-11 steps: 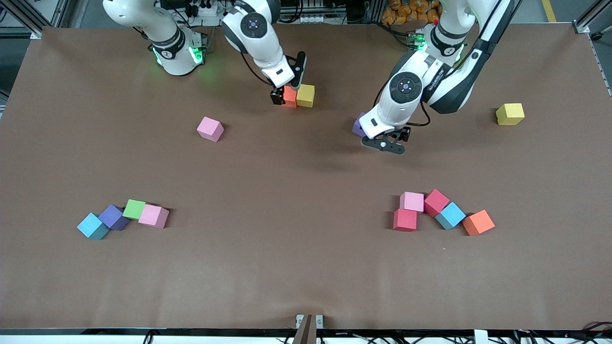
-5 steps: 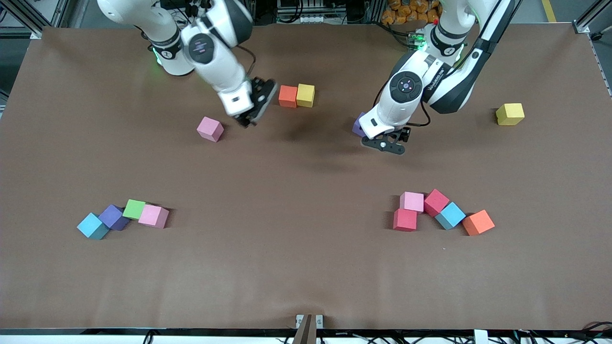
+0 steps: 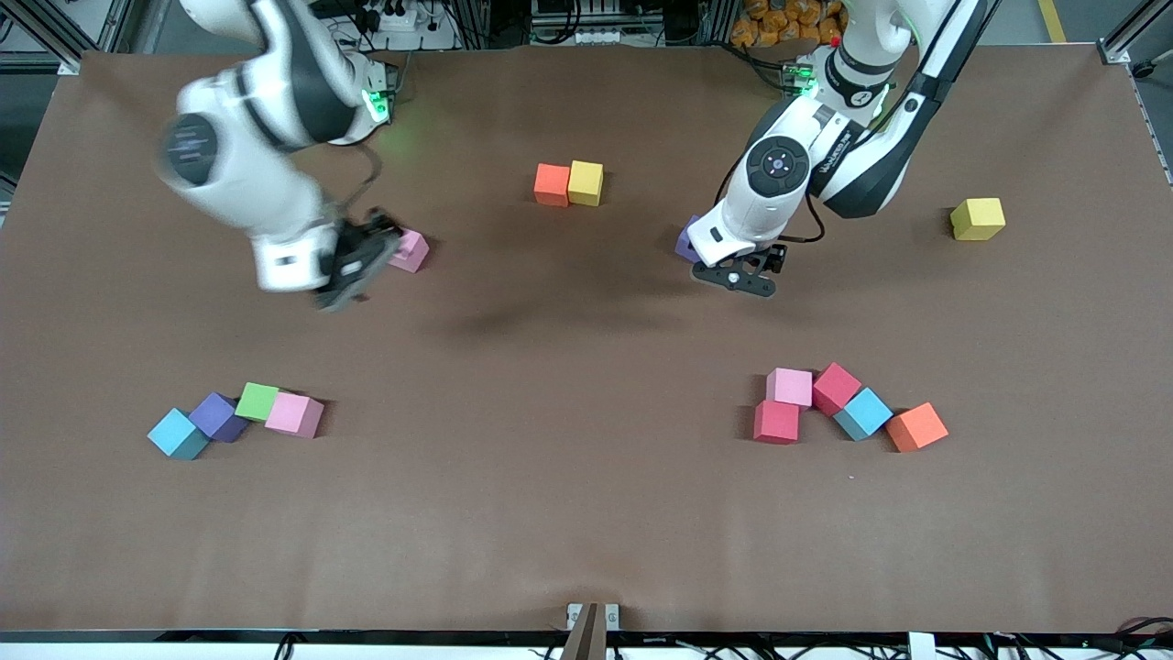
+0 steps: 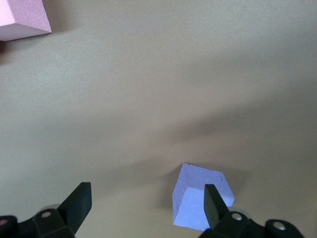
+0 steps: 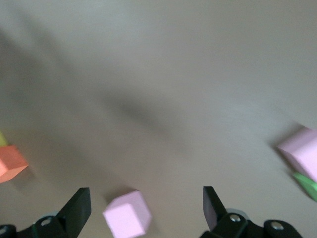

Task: Form number 2 with 11 blocks
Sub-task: 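Grasp the purple block with the left gripper while the right gripper reaches pink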

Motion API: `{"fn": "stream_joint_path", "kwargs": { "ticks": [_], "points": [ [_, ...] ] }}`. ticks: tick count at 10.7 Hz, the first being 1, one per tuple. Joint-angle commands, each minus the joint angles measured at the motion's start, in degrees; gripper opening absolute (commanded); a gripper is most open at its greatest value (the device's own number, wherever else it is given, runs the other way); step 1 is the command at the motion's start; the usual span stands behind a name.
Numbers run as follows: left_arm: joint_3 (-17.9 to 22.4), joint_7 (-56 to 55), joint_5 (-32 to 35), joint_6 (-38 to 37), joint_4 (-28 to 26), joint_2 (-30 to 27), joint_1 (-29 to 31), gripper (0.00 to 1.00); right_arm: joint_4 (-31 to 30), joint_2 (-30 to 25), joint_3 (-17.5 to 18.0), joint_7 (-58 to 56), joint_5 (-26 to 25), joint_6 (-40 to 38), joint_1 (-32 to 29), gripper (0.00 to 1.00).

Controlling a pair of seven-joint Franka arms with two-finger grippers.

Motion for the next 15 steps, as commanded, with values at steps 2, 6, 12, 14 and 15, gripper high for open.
{"fn": "stream_joint_path", "kwargs": {
  "ticks": [2, 6, 12, 14, 15],
  "points": [
    [-2.64, 1.0, -1.51, -0.14, -0.3, -0.59, -0.26, 1.0, 7.34, 8.73, 1.29, 0.83, -3.53, 0.02, -11.98, 1.0],
    [-5.1, 1.0, -3.36, -0.14, -1.79, 0.1, -0.26, 1.0, 13.57, 17.26, 1.38, -4.14, -3.61, -0.5, -15.44, 1.0],
    [-6.69, -0.14, -3.54, -0.14, -3.2, 2.91, -0.79, 1.0, 16.31, 27.28, 1.47, -41.5, -2.91, 10.02, -17.38, 1.0],
    [-6.69, -0.05, -3.27, -0.14, -3.2, 4.32, -0.88, 1.0, 18.32, 30.71, 1.64, -49.93, -0.21, 11.63, -17.81, 1.0],
    [-6.69, -0.05, -3.1, -0.14, -3.2, 5.2, -1.4, 1.0, 19.9, 32.55, 1.64, -55.19, 3.55, 11.63, -18.08, 1.0]
  ]
}}
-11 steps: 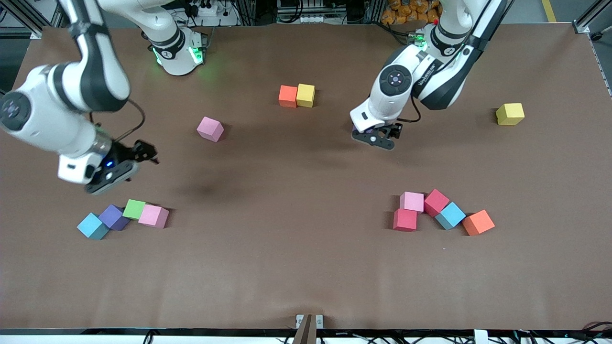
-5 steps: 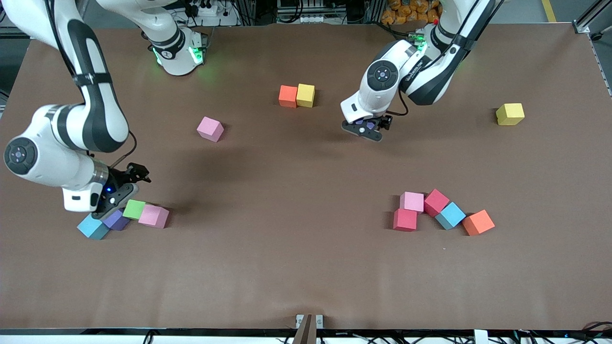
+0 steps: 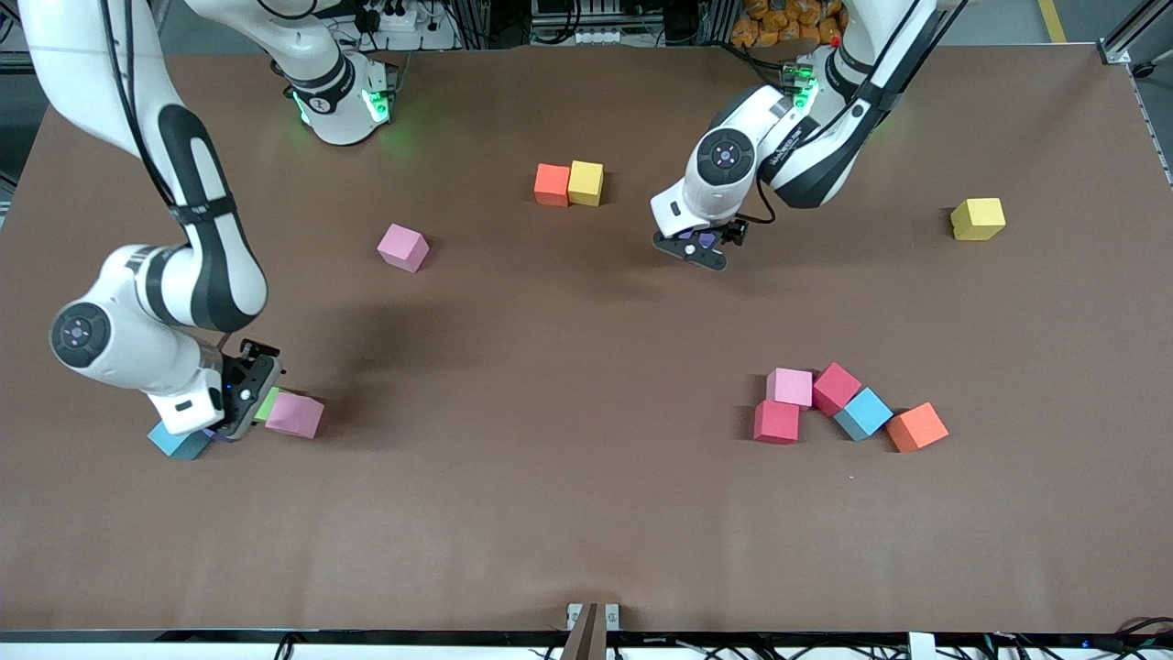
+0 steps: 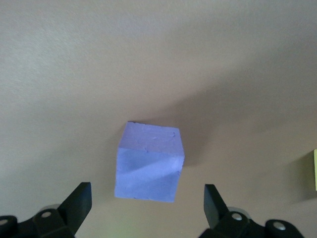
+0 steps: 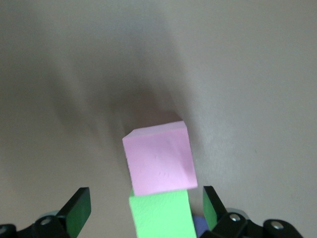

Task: Form number 2 with 11 blocks
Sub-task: 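Grasp the purple block with the left gripper while the right gripper reaches pink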

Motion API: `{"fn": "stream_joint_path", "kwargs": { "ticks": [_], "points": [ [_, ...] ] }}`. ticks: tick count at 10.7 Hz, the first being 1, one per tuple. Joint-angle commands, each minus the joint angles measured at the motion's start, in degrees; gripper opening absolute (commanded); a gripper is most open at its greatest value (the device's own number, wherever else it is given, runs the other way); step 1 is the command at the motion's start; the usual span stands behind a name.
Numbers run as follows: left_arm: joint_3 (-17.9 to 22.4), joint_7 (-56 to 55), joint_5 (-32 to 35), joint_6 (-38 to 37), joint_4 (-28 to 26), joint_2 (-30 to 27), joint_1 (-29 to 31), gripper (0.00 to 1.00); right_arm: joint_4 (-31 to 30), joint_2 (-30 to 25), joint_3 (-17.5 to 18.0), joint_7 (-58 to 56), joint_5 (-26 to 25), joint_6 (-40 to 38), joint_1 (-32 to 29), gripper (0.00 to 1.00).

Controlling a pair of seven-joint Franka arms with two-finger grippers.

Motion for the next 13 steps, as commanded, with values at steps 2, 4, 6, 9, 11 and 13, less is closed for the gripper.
{"fn": "stream_joint_path", "kwargs": {
  "ticks": [2, 4, 6, 9, 11, 13],
  "points": [
    [-0.13, 0.07, -0.11, 0.24, 0.05, 3.1, -1.0, 1.0, 5.63, 6.5, 1.02, -13.28, 9.99, -0.54, -2.44, 1.0],
    [-0.13, -0.01, 2.17, 0.67, 0.14, 4.16, -1.0, 1.0, 5.63, 7.04, 1.02, -13.47, 10.72, -0.45, -2.44, 1.0],
    [-0.13, -0.01, 3.49, 1.56, 0.05, 5.04, -0.83, 1.0, 5.37, 7.39, 1.11, -13.3, 10.89, -0.1, -2.53, 1.0],
    [0.05, -0.01, 5.08, 2.61, 0.05, 6.1, -0.22, 1.0, 4.93, 8.62, 1.02, -13.38, 14.49, -0.18, -2.97, 1.0],
    [0.14, 0.07, 5.08, 2.79, 0.05, 6.27, -0.12, 1.0, 4.49, 8.71, 1.02, -13.47, 14.85, -0.1, -3.15, 1.0],
    [0.22, -0.01, 6.66, 3.23, 0.22, 7.06, -0.04, 1.0, 4.4, 8.71, 1.02, -13.38, 14.94, -0.1, -3.15, 1.0]
  ]
}}
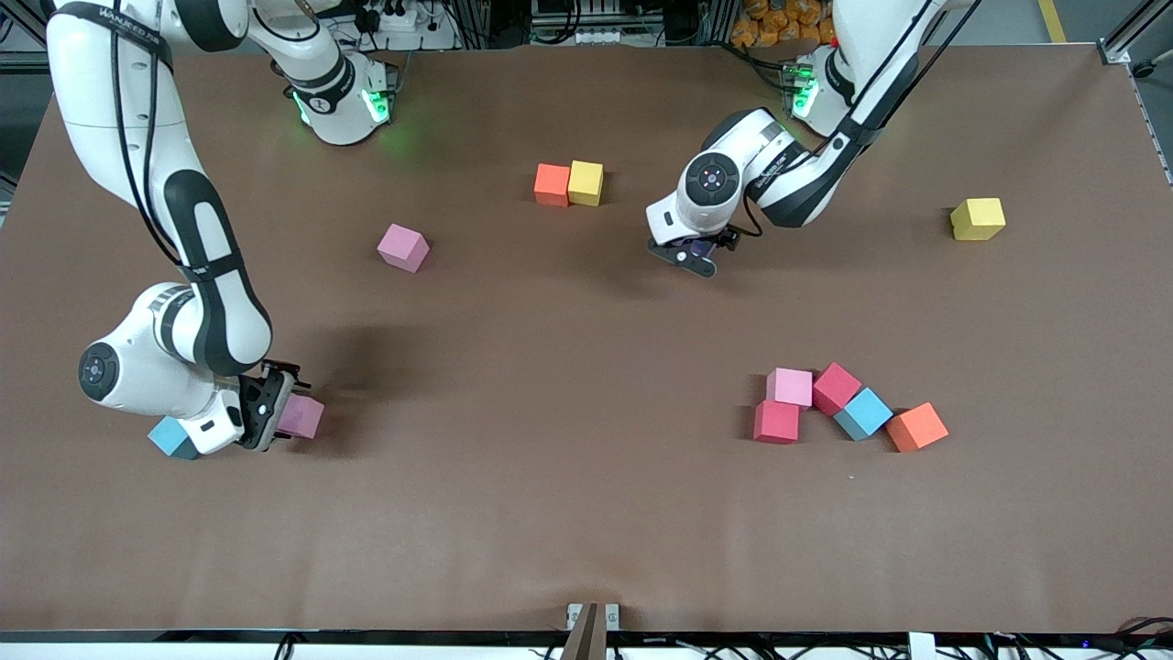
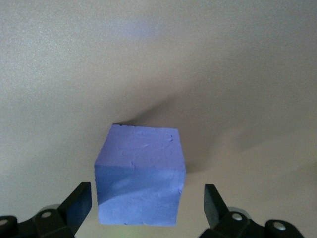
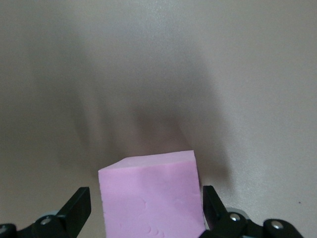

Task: Form number 2 with 11 blocks
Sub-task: 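Grasp the purple block with the left gripper while the right gripper reaches pink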

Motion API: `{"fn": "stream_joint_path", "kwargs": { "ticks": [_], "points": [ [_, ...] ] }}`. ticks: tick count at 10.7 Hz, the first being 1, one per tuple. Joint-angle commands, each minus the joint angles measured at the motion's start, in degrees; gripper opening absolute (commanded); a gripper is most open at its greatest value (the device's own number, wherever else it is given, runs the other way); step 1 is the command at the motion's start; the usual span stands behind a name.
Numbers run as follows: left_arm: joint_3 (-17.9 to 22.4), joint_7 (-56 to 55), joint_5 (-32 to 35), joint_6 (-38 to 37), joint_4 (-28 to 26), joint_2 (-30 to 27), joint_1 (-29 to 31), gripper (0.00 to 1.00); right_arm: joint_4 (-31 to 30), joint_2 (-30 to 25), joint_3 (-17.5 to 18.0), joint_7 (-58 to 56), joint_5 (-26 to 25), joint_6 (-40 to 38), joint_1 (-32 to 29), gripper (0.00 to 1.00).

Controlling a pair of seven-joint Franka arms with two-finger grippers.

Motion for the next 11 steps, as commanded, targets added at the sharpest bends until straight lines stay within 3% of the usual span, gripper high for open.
{"fn": "stream_joint_path", "kwargs": {
  "ticks": [1, 2, 3, 6, 8, 11],
  "points": [
    [-0.01, -0.03, 1.85, 1.34, 0.22, 1.18, 0.37, 1.0, 0.34, 0.21, 0.95, -1.62, 1.48, -0.1, -1.18, 1.0],
    [-0.01, -0.11, 1.85, 1.78, 0.31, 1.88, 0.37, 1.0, 0.34, 0.21, 0.95, -1.62, 1.48, -0.1, -1.18, 0.99],
    [0.17, -0.29, 1.85, 2.65, 0.31, 2.58, 0.81, 0.96, 0.34, 0.21, 0.95, -1.71, 1.48, -0.19, -1.18, 0.86],
    [0.17, -3.7, 1.76, 4.51, 0.39, 4.61, 0.81, 0.54, 0.43, 0.12, 0.95, -1.62, 1.48, -0.8, -0.92, 0.5],
    [0.08, -12.55, 1.32, 3.81, 0.48, 4.17, 0.98, 0.46, 0.95, -0.66, 1.38, -1.18, 1.39, -1.94, 0.21, 0.35],
    [-2.36, -30.02, -2.18, 0.3, 0.75, 1.72, 1.77, 0.46, 1.66, -1.19, 4.54, 0.39, 1.48, -2.83, 0.57, 0.31]
  ]
}}
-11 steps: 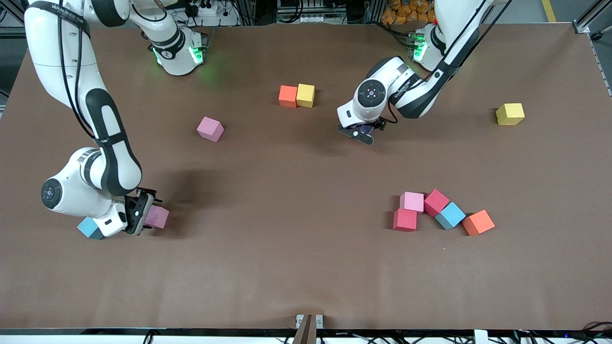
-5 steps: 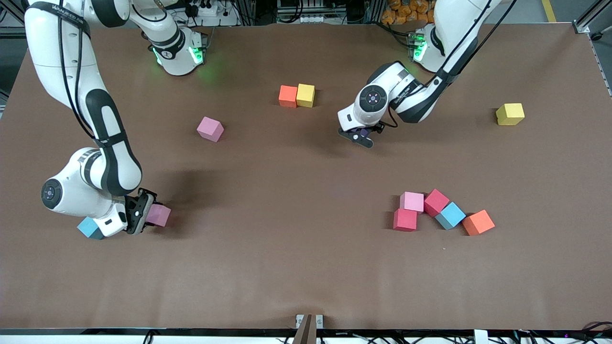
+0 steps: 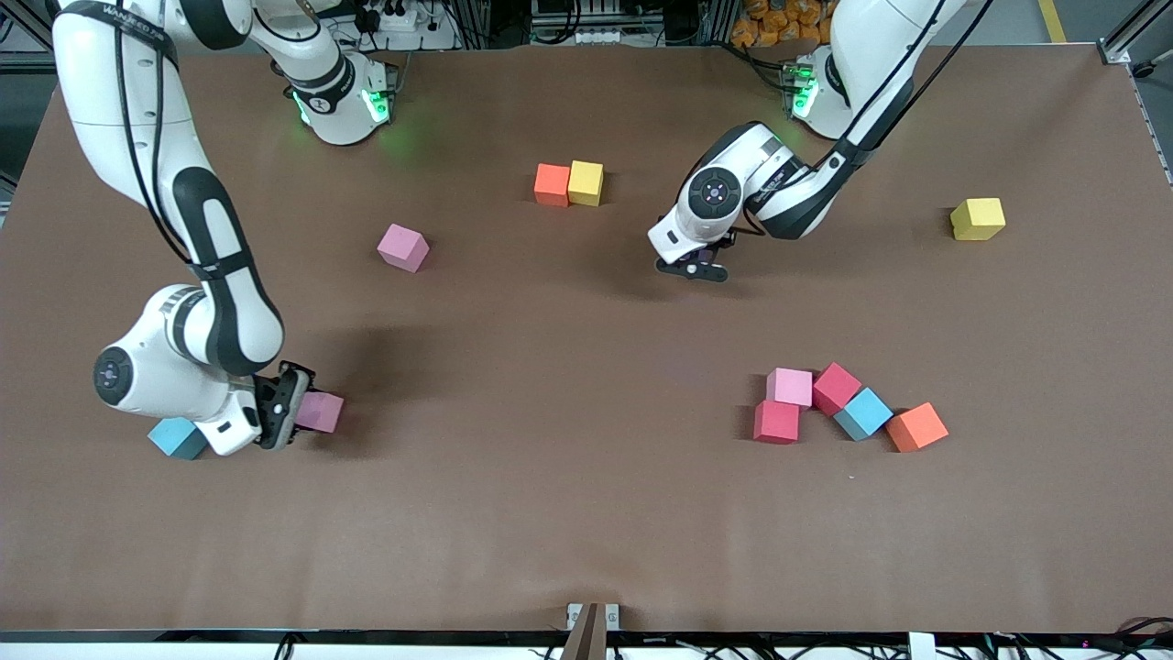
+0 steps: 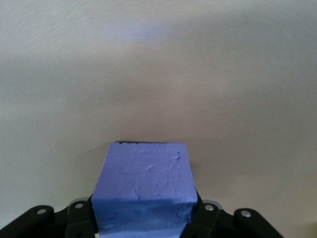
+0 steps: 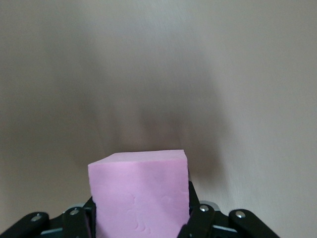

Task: Form number 2 with 11 blocks
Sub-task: 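Place purple beside yellow with the left gripper while the right gripper lifts pink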

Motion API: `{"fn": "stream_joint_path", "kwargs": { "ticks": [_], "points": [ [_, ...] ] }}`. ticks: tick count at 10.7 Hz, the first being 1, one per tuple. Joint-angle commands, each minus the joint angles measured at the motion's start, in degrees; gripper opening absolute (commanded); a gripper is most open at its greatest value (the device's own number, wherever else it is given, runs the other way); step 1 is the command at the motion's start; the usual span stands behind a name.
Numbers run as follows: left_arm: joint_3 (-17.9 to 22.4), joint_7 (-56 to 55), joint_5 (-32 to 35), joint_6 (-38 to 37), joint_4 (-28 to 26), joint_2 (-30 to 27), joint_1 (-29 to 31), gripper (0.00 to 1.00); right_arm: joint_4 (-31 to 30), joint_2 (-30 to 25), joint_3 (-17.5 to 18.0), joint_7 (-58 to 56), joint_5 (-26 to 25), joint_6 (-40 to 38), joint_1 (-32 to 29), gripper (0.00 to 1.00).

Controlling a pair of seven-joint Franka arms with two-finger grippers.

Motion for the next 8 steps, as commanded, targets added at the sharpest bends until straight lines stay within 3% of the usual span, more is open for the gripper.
{"fn": "stream_joint_path", "kwargs": {
  "ticks": [1, 5, 8],
  "points": [
    [-3.47, -14.25, -4.27, -3.06, 0.16, -2.63, 1.8, 0.45, 0.37, -1.82, 2.05, 2.96, 1.25, -1.54, 0.11, 0.3],
    [-5.94, -45.44, -6.57, -2.45, 0.34, -2.55, 1.98, 0.46, -0.33, -4.81, 2.32, 14.83, 1.25, -5.93, 3.27, 0.31],
    [-8.83, -72.39, -9.83, 4.29, -0.45, -2.55, 1.2, 0.45, -0.33, -6.83, 2.32, 23.44, 1.17, -8.56, 5.38, 0.31]
  ]
}}
